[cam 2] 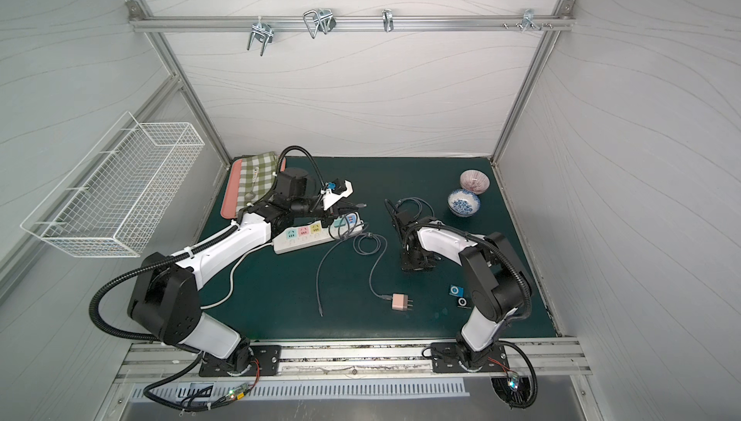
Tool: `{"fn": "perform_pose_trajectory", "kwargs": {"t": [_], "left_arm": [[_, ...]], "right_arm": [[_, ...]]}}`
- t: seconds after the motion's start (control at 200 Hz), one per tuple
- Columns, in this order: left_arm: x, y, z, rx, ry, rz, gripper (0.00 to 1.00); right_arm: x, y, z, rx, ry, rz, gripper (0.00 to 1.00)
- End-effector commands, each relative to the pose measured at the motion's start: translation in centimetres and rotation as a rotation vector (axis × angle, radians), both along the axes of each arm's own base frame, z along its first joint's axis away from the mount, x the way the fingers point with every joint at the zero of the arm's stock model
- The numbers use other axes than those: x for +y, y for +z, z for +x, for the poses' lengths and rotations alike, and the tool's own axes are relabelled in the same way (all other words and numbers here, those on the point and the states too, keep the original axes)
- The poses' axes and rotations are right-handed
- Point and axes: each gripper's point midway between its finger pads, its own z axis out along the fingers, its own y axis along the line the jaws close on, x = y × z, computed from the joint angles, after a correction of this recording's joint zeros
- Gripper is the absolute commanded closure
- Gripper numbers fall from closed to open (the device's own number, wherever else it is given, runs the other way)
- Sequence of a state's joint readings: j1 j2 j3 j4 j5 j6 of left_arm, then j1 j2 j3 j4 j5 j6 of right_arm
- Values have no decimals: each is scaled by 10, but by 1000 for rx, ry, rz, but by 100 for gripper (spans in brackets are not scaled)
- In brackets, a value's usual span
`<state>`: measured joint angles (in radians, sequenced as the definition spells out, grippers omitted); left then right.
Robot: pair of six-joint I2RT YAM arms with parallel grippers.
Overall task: Charge mp3
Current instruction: Pick up the MP3 player from the center of the board.
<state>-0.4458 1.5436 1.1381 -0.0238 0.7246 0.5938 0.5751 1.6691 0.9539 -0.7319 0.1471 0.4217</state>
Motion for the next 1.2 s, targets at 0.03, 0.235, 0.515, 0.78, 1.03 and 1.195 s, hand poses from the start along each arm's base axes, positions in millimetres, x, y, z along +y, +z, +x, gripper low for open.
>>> {"fn": "perform_pose_trajectory", "kwargs": {"t": [0.03,0.235,0.515,0.78,1.03,1.195], "left_arm": [[-4,21,10,-84,-7,-35,100],[-4,22,10,-84,-8,-40,100],[-4,21,10,-81,-7,-39,100],[-3,21,8,-82,-5,-38,100],[-1,27,3,-72,5,-21,100],[-5,26,-6,-103,28,60,100]], "right_arm": [[-5,-22,0,-14,-16,-20,51],[3,-22,5,-14,-19,7,56],[6,-22,3,12,-24,17,63],[7,-21,3,20,-25,23,72],[28,44,35,-165,80,146,74],[37,116,61,-241,134,325,74]]}}
